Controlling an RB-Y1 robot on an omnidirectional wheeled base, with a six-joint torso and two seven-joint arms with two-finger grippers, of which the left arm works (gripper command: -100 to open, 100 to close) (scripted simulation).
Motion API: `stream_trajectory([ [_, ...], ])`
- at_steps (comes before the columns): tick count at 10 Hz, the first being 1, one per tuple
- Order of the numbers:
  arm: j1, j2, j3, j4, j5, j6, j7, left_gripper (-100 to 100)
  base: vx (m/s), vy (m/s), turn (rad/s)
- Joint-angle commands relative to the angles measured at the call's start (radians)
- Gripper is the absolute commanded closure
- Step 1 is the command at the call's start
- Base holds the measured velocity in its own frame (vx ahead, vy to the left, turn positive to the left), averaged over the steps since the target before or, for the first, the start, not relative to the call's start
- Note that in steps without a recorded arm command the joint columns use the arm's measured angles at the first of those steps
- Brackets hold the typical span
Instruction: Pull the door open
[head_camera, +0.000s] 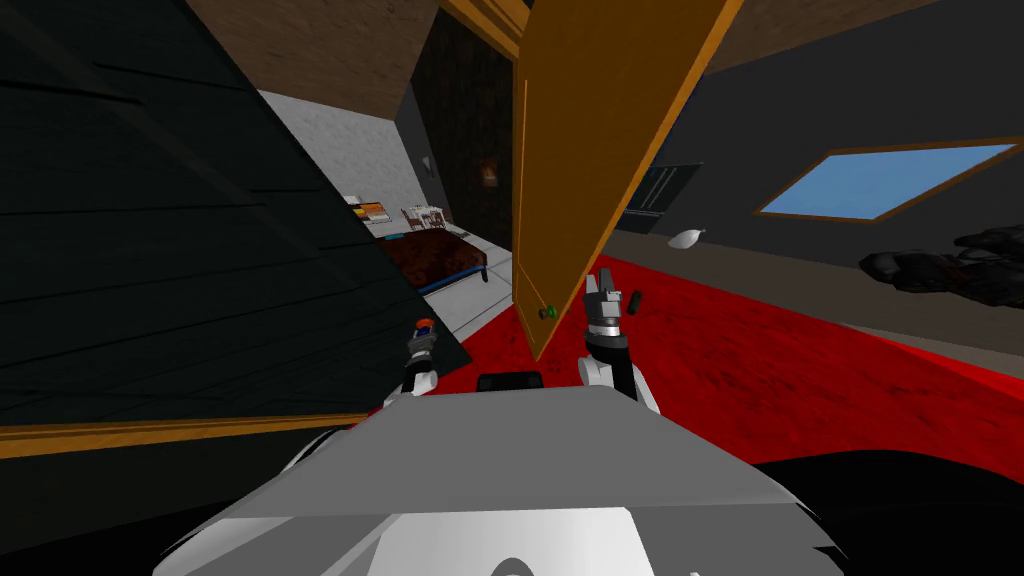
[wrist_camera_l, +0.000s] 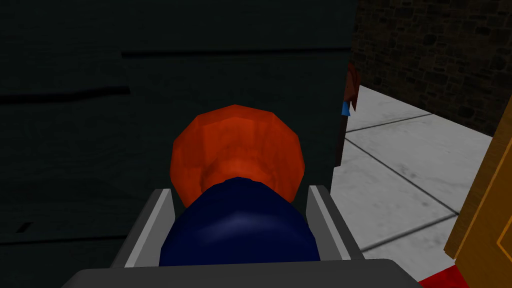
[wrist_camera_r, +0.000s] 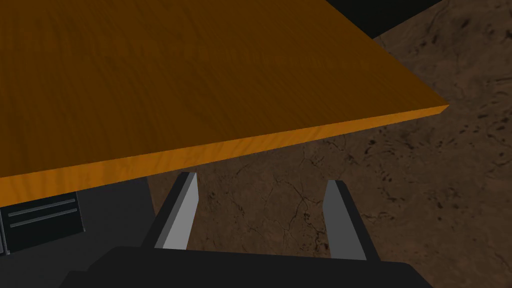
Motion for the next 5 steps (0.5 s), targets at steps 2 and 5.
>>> stream_trajectory([
  [2,0.023,0.006,-0.037,-0.034,-0.02,0.009,0.025,100,-0.262,0.027,-0.071],
  [5,0.029,0.016,-0.072,-0.047,-0.04,0.007,0.054,100,-0.241,0.009,-0.063],
])
